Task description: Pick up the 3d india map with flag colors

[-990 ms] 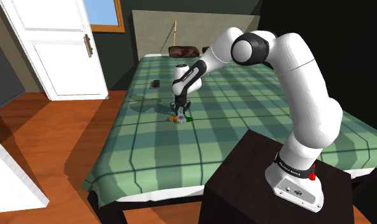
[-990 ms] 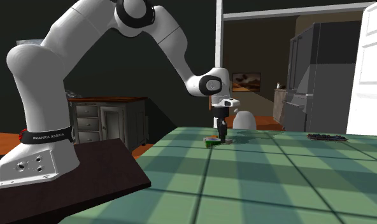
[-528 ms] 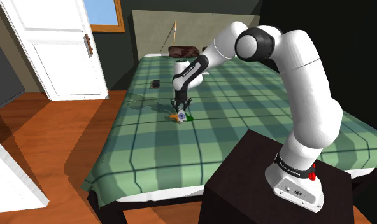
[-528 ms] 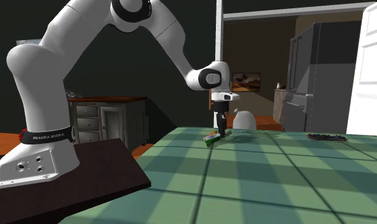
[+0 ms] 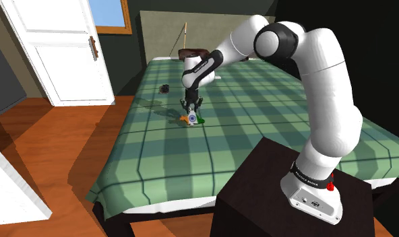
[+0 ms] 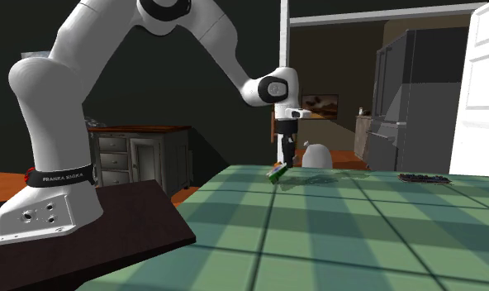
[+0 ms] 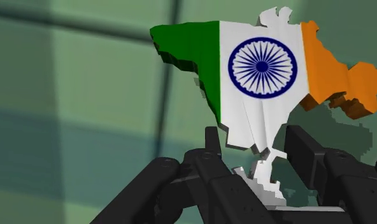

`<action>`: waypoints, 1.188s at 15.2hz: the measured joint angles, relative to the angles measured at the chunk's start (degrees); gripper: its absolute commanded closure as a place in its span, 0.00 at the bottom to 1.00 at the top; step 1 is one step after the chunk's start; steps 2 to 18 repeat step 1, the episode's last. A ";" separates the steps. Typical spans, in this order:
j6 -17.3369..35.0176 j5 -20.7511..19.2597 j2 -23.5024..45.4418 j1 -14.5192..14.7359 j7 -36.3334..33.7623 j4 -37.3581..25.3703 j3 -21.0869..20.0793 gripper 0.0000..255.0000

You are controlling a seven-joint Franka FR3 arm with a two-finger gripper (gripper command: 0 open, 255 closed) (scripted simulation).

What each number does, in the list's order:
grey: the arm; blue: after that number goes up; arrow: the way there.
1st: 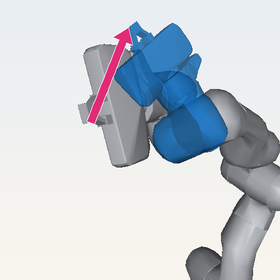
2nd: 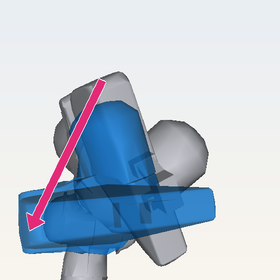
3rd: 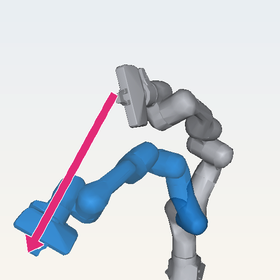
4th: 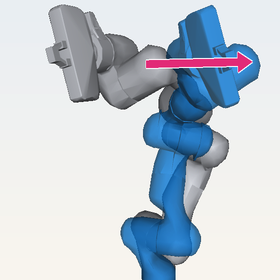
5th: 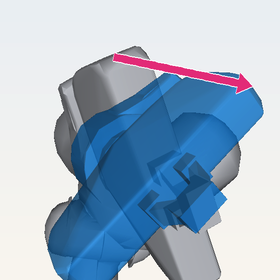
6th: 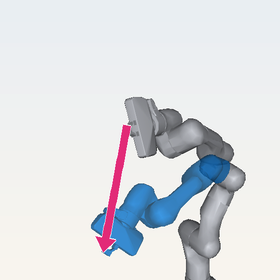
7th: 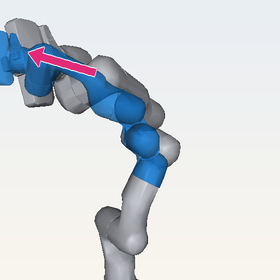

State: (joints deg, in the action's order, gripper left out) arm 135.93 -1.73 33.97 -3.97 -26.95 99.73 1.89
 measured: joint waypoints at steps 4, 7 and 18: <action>-0.28 -0.01 -0.32 0.02 -0.02 0.03 0.00 1.00; -0.28 -0.01 -0.32 0.02 -0.02 0.03 0.00 1.00; -0.28 -0.01 -0.32 0.02 -0.02 0.03 0.00 1.00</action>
